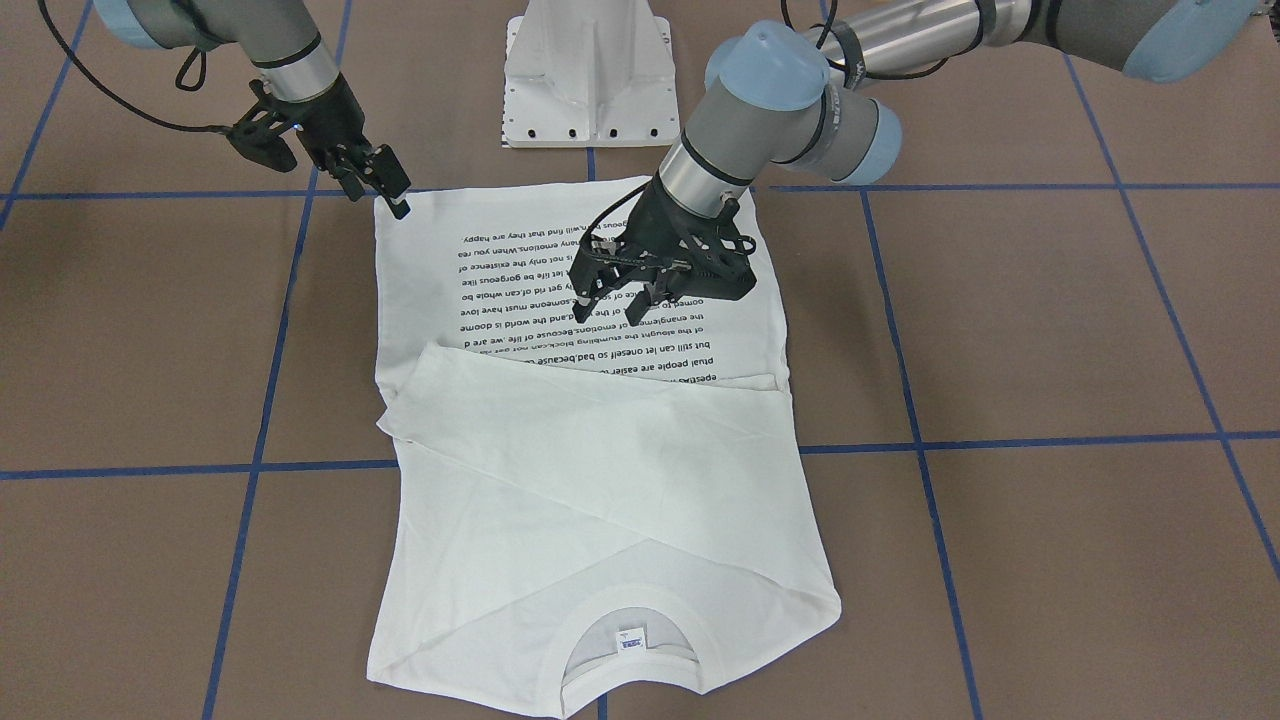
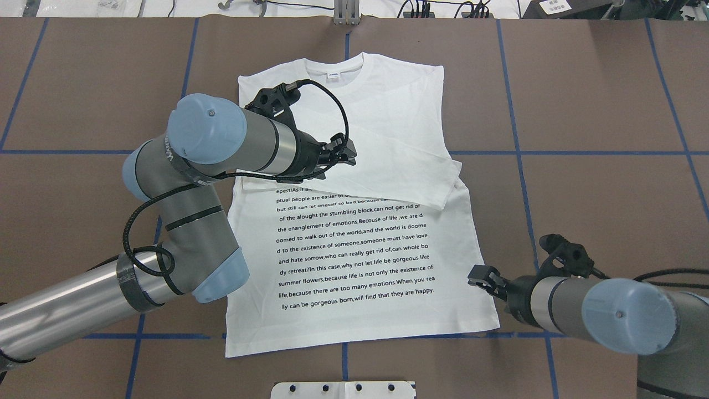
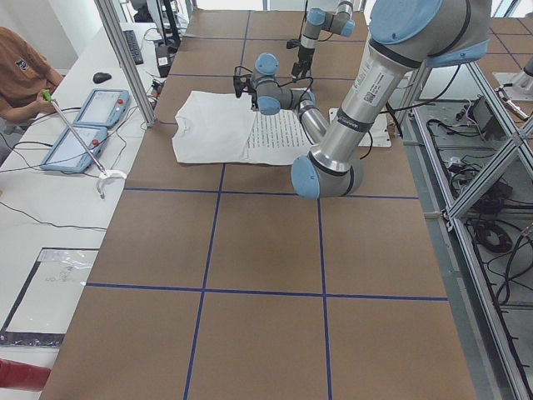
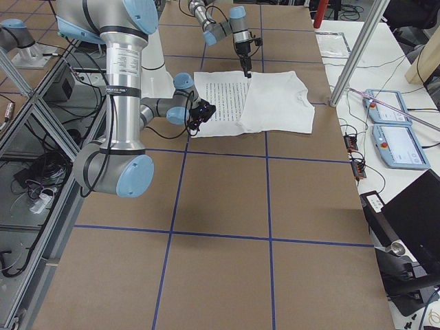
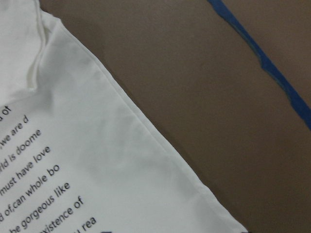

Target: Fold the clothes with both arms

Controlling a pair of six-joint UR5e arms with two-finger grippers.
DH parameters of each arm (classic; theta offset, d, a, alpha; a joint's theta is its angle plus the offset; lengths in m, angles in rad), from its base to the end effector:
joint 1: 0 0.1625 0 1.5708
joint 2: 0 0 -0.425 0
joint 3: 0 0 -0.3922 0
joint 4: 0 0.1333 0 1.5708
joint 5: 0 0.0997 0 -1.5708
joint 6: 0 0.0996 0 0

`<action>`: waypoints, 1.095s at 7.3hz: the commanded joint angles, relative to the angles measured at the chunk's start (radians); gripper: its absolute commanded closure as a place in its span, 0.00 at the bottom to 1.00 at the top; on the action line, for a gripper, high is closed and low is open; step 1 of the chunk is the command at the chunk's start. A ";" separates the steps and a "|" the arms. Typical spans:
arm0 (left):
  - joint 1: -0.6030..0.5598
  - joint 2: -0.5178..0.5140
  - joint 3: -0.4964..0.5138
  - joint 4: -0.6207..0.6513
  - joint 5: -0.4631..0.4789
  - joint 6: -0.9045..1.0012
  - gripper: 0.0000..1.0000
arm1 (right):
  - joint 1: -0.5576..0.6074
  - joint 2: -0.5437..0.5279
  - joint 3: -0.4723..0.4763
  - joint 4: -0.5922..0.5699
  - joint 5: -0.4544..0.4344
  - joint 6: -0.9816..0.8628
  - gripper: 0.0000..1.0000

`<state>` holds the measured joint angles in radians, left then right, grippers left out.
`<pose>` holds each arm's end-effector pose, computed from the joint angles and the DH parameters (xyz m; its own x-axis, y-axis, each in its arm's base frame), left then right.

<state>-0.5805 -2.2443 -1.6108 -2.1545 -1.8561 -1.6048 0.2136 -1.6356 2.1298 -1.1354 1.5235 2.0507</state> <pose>0.5114 -0.4613 0.1678 0.2156 -0.1804 -0.9597 0.3072 0.9454 -0.1087 -0.4175 -0.2318 0.3802 0.4037 0.5595 0.7239 -0.4906 0.8002 -0.3449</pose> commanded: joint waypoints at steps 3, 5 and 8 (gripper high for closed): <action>0.001 0.008 -0.008 0.001 0.008 -0.001 0.28 | -0.097 -0.017 -0.005 -0.078 -0.083 0.085 0.17; -0.001 0.012 -0.009 0.001 0.008 -0.001 0.28 | -0.099 -0.007 -0.019 -0.083 -0.083 0.083 0.20; -0.002 0.014 -0.009 -0.002 0.008 -0.001 0.28 | -0.100 -0.004 -0.027 -0.084 -0.080 0.082 0.27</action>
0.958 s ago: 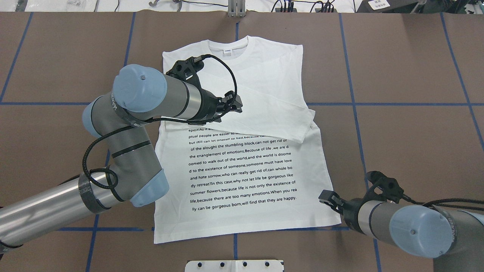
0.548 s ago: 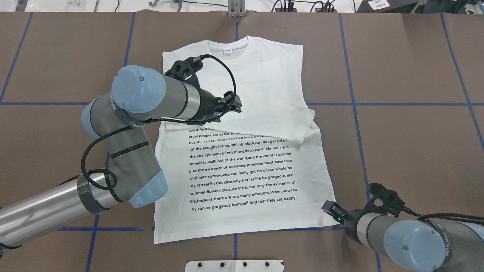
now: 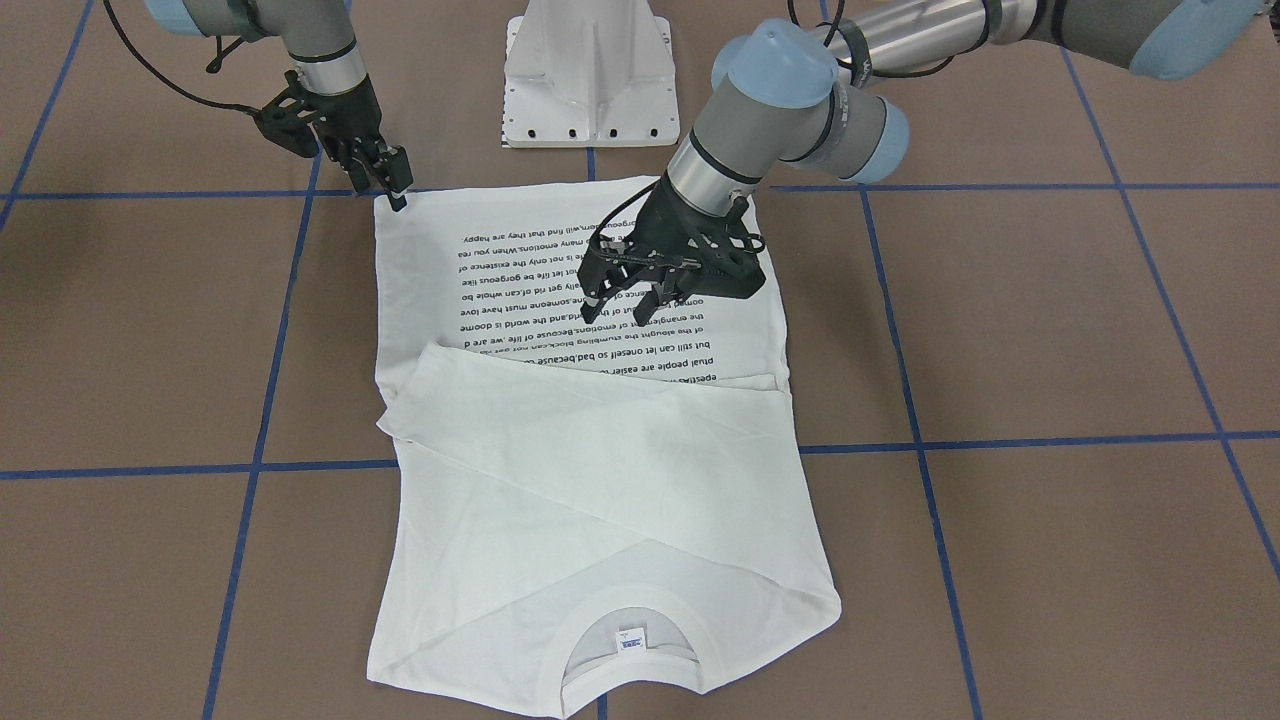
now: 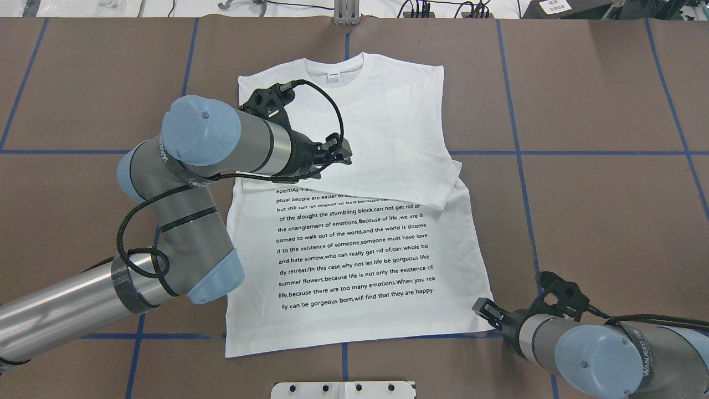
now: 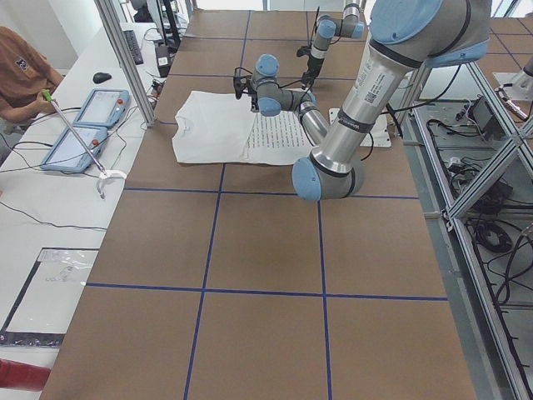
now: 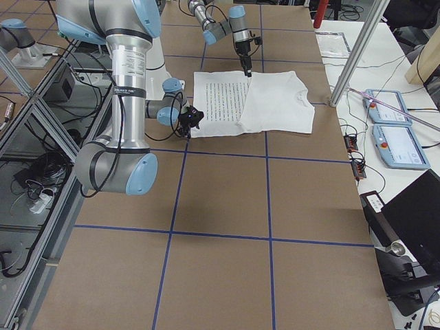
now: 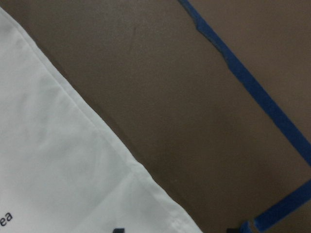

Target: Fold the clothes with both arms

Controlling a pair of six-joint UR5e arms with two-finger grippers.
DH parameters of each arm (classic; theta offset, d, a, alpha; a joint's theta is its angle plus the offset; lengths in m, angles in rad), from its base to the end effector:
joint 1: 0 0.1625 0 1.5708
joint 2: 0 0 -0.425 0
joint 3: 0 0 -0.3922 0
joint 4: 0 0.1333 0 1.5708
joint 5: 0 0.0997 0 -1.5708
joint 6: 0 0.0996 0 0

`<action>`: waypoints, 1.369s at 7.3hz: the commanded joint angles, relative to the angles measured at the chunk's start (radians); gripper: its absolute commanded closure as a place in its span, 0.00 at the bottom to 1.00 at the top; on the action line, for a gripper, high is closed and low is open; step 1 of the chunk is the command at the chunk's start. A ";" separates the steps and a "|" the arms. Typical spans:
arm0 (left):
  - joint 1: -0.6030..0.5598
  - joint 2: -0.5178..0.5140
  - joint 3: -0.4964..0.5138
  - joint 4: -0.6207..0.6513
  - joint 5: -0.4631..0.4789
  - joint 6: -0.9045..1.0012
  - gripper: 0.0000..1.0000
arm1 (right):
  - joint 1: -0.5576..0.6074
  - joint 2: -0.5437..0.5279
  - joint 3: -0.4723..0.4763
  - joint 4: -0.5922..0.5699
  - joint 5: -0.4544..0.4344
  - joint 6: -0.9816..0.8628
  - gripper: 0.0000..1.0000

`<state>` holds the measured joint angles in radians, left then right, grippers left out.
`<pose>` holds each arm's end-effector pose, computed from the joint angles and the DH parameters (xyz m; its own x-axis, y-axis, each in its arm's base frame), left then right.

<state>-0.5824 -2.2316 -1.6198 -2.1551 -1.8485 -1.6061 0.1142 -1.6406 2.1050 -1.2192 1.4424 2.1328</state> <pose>0.5077 -0.4613 0.1727 0.2171 -0.1836 -0.9587 0.3166 0.9423 -0.1088 -0.4416 -0.1977 0.4059 0.4664 0.5855 0.6631 -0.5368 0.7832 -0.3139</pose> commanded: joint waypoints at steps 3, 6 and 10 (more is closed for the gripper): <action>-0.001 0.044 -0.035 -0.009 0.000 0.000 0.28 | -0.002 0.004 -0.011 0.000 0.006 -0.004 0.34; -0.002 0.075 -0.081 -0.009 0.000 0.002 0.28 | -0.005 0.002 -0.022 -0.002 0.006 -0.007 0.36; -0.002 0.102 -0.114 -0.012 -0.002 0.002 0.28 | -0.004 0.005 -0.019 0.000 0.009 -0.007 1.00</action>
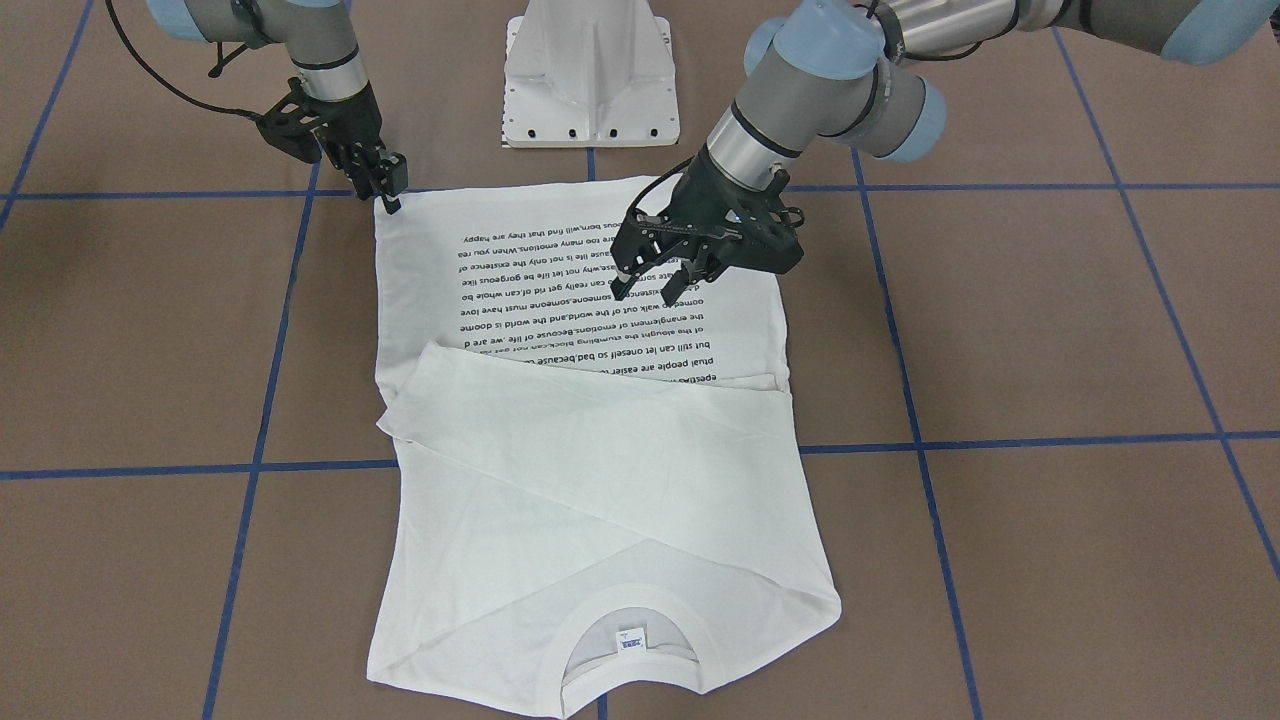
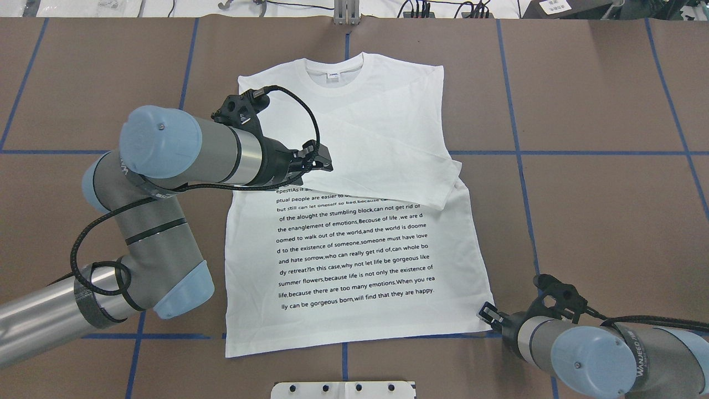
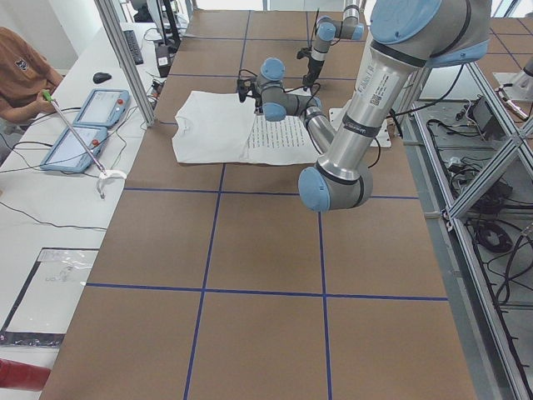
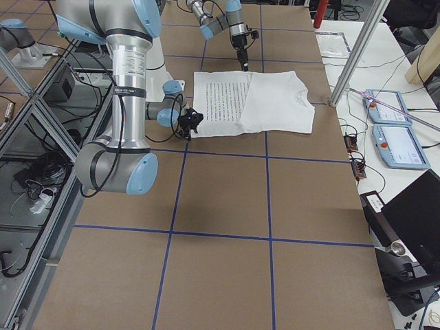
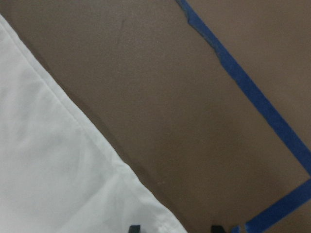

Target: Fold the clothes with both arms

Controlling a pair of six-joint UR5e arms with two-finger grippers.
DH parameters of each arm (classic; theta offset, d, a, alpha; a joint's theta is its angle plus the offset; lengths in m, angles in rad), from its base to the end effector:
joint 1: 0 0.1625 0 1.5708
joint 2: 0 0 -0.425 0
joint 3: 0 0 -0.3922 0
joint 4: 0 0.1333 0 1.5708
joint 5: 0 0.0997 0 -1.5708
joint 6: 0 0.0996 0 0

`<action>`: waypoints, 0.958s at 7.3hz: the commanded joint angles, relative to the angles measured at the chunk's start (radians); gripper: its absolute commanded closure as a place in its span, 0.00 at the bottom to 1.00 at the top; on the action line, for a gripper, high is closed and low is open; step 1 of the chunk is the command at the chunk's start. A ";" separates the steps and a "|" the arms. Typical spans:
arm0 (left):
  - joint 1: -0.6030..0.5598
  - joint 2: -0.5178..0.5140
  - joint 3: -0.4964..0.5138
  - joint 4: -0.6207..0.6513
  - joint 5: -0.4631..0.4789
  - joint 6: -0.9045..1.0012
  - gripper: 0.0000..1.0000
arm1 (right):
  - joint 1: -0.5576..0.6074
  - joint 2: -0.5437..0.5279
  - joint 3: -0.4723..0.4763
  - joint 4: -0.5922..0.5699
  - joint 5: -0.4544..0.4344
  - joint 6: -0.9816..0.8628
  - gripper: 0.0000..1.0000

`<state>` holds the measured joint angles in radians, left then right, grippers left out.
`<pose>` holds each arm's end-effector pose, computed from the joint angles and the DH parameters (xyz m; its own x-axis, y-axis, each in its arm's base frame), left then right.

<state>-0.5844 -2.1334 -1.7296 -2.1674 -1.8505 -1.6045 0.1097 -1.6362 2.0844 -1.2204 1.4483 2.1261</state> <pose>0.4744 -0.4407 0.1904 0.1981 -0.1699 -0.9653 0.3142 0.9439 -0.1016 -0.4473 -0.1956 0.4142 0.4862 0.5800 0.6537 -0.5319 0.7899 -0.3052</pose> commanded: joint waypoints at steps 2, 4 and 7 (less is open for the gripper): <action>0.000 0.012 -0.004 -0.002 0.001 0.000 0.28 | 0.001 0.006 0.008 0.001 0.003 0.000 1.00; 0.002 0.018 -0.005 -0.002 0.001 -0.002 0.28 | 0.004 0.006 0.014 0.001 0.001 0.001 1.00; 0.055 0.151 -0.132 0.012 0.002 -0.020 0.27 | -0.030 -0.013 0.071 -0.001 -0.002 0.029 1.00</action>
<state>-0.5647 -2.0490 -1.7941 -2.1649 -1.8484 -1.6143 0.1050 -1.6442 2.1427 -1.2211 1.4480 2.1388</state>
